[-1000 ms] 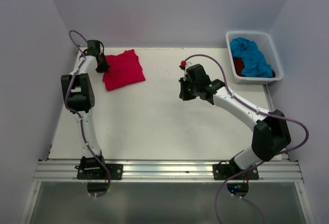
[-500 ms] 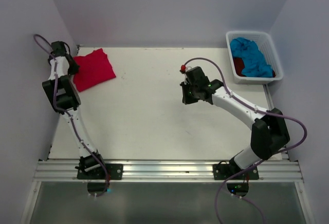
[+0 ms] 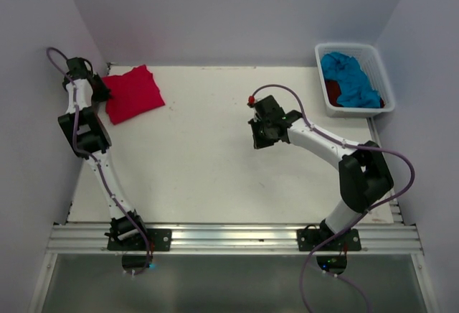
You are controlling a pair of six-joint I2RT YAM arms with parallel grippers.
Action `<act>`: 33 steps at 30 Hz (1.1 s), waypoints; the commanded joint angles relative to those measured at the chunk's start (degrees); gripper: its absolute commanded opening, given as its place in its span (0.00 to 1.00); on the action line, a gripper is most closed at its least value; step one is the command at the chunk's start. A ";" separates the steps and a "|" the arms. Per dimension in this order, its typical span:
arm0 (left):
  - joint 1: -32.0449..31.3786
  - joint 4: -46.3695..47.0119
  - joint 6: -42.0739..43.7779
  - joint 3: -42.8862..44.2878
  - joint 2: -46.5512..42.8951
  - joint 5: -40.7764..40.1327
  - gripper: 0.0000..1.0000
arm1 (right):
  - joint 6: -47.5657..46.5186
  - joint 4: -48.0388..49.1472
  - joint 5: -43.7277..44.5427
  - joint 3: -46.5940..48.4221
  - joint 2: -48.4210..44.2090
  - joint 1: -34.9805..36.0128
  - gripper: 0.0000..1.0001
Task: Fold and stack the t-shirts
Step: Put the neatly folded tshirt into the corner of the board with the left arm
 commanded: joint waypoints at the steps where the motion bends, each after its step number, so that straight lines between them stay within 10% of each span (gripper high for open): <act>1: 1.44 2.75 -0.24 -1.12 -4.28 6.92 0.00 | -0.34 0.59 -0.48 1.30 -0.52 0.19 0.00; 22: -1.90 3.01 5.83 5.73 -4.21 5.16 0.00 | -0.69 -0.29 -1.18 1.65 -1.14 0.28 0.00; 29: -1.46 1.78 4.51 7.32 -6.30 1.48 0.72 | -0.78 -0.03 -0.74 0.69 -0.61 0.19 0.00; 33: -1.72 2.83 3.98 5.31 -14.19 2.07 0.74 | -0.69 0.68 -1.01 0.07 -0.61 0.19 0.00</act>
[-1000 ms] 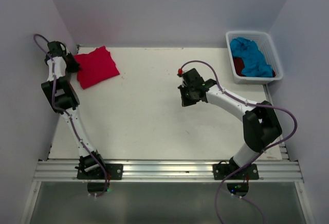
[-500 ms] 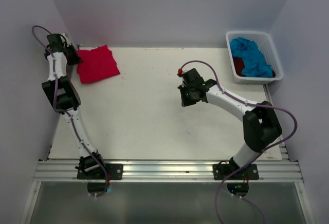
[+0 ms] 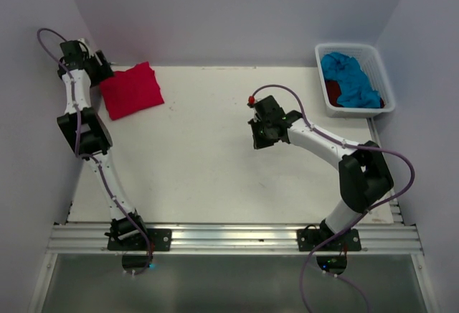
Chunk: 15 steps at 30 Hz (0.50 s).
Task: Fold and stack the t-shirts
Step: Put the neatly folded tshirt into the corner of the board with the left arm
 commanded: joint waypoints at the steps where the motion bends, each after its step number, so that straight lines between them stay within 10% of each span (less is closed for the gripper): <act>1: -0.02 2.74 -0.80 -3.03 -11.37 0.70 0.74 | -0.49 0.96 -0.96 -0.09 -0.76 0.19 0.00; 4: -1.86 8.89 -1.15 -13.04 -18.93 3.70 0.70 | 0.03 2.02 -1.23 -0.70 -1.55 0.28 0.00; 8: -4.24 15.04 -5.72 -22.83 -21.32 10.54 0.00 | 1.35 4.21 -1.75 -2.89 -3.22 0.19 0.00; 15: -5.91 23.06 -10.91 -37.70 -23.53 11.44 0.00 | 3.46 8.17 -2.89 -7.29 -6.47 0.19 0.00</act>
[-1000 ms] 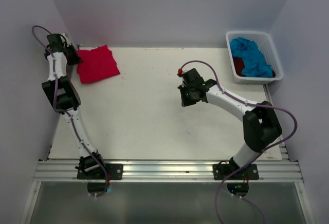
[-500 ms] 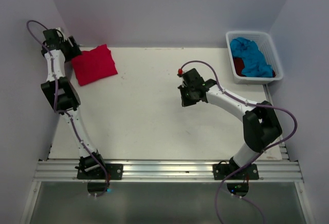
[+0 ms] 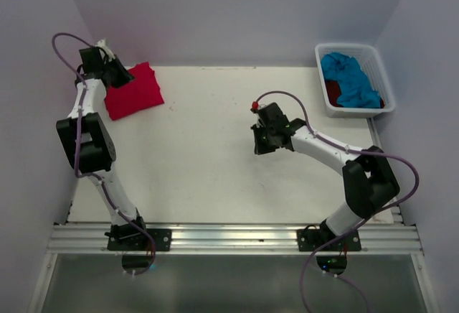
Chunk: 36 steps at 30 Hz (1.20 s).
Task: Fold and stack the t-shirts
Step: Put the neatly folded tshirt into the corner of the board with the left arm
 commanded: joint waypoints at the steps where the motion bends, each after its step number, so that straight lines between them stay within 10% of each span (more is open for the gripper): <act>1: 0.63 4.33 -4.02 -2.66 2.62 1.34 0.00 | 1.67 3.93 -1.17 -1.68 -4.22 0.17 0.00; 36: 7.31 -16.33 -3.59 5.68 16.07 -23.96 0.00 | 2.46 4.64 -1.34 -5.99 -8.09 0.17 0.00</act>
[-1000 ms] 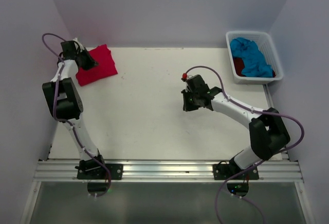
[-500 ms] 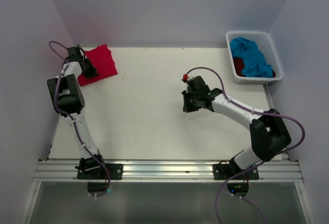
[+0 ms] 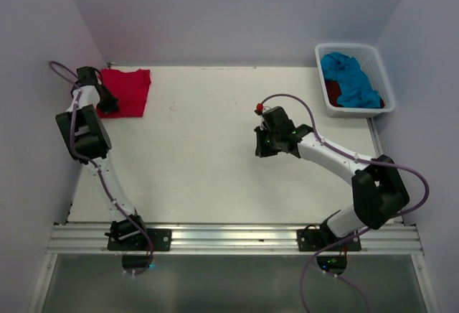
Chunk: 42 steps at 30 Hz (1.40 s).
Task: Fold and stack the t-shirts
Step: Put the neatly folded tshirt into the corner of the board with the left arm
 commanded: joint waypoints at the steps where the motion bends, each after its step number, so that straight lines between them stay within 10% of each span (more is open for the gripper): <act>1: 1.73 -4.94 1.00 0.79 -0.89 -6.99 0.00 | 0.12 1.14 0.01 -0.26 -1.88 0.17 0.00; 20: -5.56 12.89 5.04 -3.69 -19.86 15.15 0.06 | -0.41 1.40 0.72 -1.49 -1.71 0.17 0.00; 26: -10.83 16.86 3.55 -12.54 -34.45 18.32 0.43 | -0.14 1.40 1.24 -1.14 -2.50 0.17 0.00; 28: -14.16 15.89 4.42 -16.15 -40.49 19.28 1.00 | 0.21 0.62 1.16 0.17 -3.29 0.17 0.00; 31: -20.49 11.50 5.65 -21.52 -46.48 21.47 1.00 | 0.30 -0.87 0.01 1.76 -5.39 0.34 0.39; 32: -21.72 10.71 5.83 -24.84 -48.16 21.40 1.00 | 0.38 -1.84 -0.08 2.28 -5.75 0.34 0.70; 35: -31.89 11.13 5.14 -34.49 -55.19 21.31 1.00 | 0.47 -6.50 0.36 4.75 -8.20 0.87 0.99; 42: -51.42 14.74 -1.54 -52.10 -70.74 13.76 1.00 | 3.71 -8.79 -2.97 1.25 -21.56 2.54 0.99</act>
